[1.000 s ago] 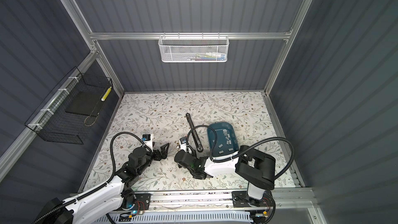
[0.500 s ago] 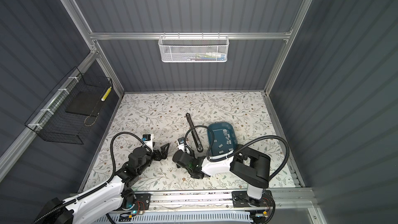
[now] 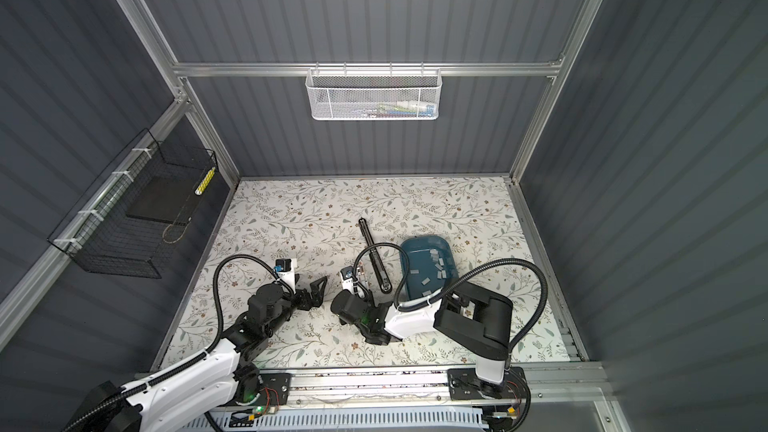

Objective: Load the staples into the stapler
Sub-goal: 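Lower the staple strip into the cream stapler's open channel with the right gripper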

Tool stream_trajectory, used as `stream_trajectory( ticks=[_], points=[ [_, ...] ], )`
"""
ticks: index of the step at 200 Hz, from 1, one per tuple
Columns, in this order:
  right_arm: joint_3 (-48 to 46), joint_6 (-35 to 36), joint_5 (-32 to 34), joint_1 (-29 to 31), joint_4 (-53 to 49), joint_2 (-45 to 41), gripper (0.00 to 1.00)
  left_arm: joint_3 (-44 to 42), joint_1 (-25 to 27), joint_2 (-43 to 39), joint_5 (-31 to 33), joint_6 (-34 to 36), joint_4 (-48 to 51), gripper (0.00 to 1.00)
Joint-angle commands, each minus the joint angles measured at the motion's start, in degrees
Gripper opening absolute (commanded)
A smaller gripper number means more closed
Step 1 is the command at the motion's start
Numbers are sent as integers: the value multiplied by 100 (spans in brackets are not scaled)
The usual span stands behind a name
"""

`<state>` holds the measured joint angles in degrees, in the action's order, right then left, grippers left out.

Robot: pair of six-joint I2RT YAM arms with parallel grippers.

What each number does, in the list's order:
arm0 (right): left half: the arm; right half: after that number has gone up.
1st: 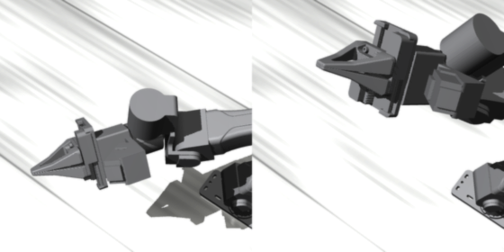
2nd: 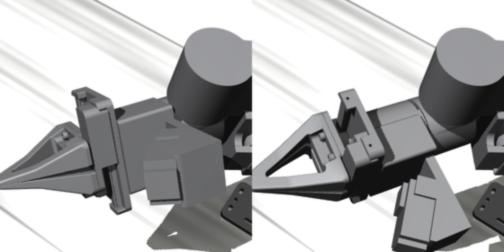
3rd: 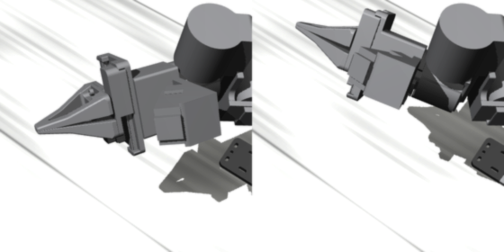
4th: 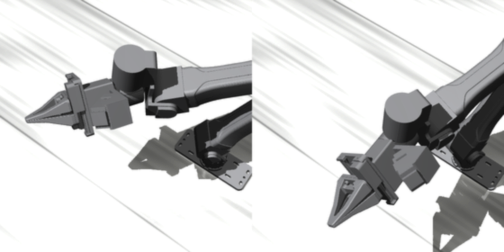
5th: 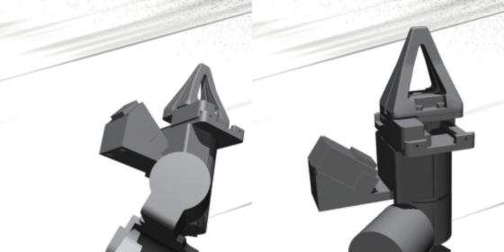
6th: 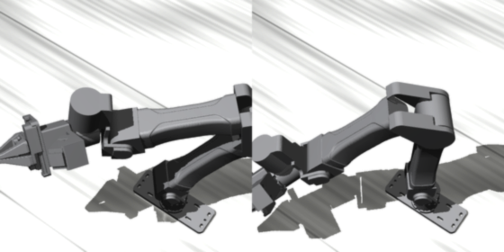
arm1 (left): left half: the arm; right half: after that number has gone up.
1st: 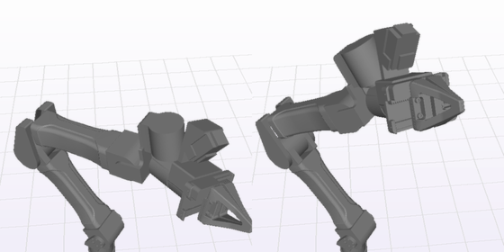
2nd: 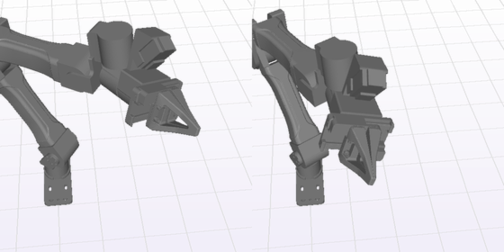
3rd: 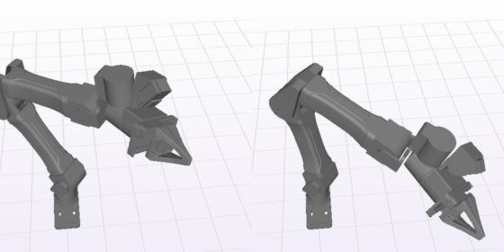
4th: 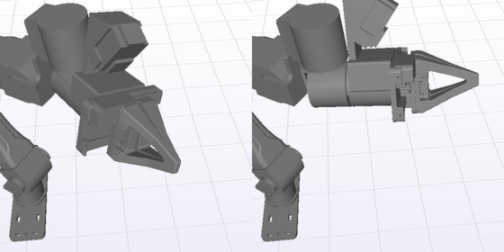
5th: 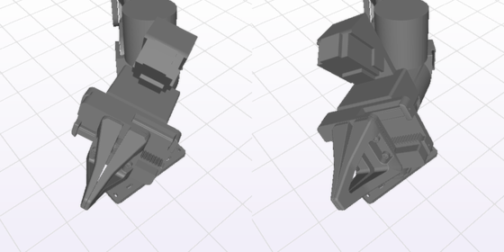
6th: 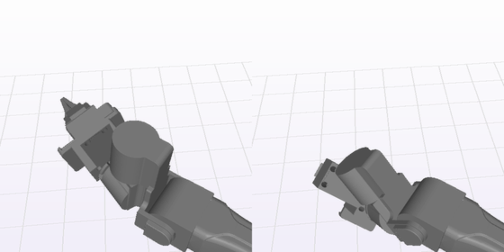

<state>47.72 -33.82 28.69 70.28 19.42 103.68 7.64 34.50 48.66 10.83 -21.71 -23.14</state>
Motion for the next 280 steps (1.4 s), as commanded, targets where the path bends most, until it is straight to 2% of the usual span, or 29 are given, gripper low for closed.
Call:
stream_trajectory(
  ticks=[1, 280],
  points=[
    [56, 120, 191, 5, 148, 39, 10, -21, 0, 27, -54, -70, -98, 100],
    [-9, 130, 438, 3, 123, 238, 12, -26, -1, 38, -90, -79, -129, 100]
  ],
)
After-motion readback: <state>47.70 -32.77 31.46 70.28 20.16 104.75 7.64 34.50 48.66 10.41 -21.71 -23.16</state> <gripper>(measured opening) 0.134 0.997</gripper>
